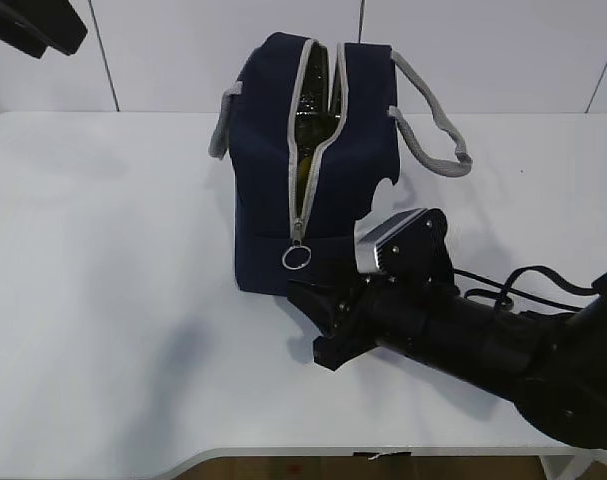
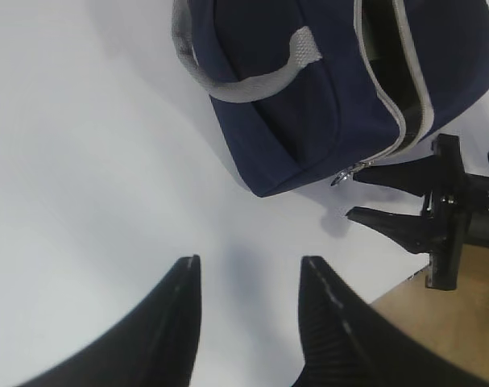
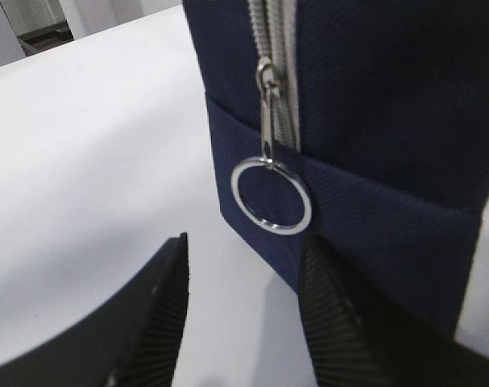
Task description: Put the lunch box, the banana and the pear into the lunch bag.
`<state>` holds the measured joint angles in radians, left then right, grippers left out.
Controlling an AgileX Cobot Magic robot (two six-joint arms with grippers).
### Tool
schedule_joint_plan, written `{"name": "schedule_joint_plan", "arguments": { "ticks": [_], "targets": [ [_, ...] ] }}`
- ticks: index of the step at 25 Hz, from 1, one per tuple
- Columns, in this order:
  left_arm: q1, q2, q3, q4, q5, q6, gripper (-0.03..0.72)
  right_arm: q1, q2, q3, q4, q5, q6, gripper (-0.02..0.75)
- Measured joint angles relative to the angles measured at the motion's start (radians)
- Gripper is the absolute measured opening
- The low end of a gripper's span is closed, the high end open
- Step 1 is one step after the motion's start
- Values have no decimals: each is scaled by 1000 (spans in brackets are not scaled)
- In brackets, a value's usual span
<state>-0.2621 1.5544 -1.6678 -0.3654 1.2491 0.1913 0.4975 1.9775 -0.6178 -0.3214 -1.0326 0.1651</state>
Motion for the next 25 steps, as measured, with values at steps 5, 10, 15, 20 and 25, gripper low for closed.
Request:
{"name": "schedule_joint_plan", "arguments": {
  "ticks": [5, 10, 15, 20, 25],
  "targets": [
    [0, 0, 0, 0, 0, 0, 308, 0, 8, -25, 0, 0, 0, 365],
    [0, 0, 0, 0, 0, 0, 308, 0, 11, -65, 0, 4, 2, 365],
    [0, 0, 0, 0, 0, 0, 308, 0, 25, -97, -7, 17, 2, 365],
    [0, 0, 0, 0, 0, 0, 308, 0, 28, -101, -7, 46, 2, 365],
    [0, 0, 0, 0, 0, 0, 308, 1, 28, -105, 42, 76, 3, 365]
  ]
}}
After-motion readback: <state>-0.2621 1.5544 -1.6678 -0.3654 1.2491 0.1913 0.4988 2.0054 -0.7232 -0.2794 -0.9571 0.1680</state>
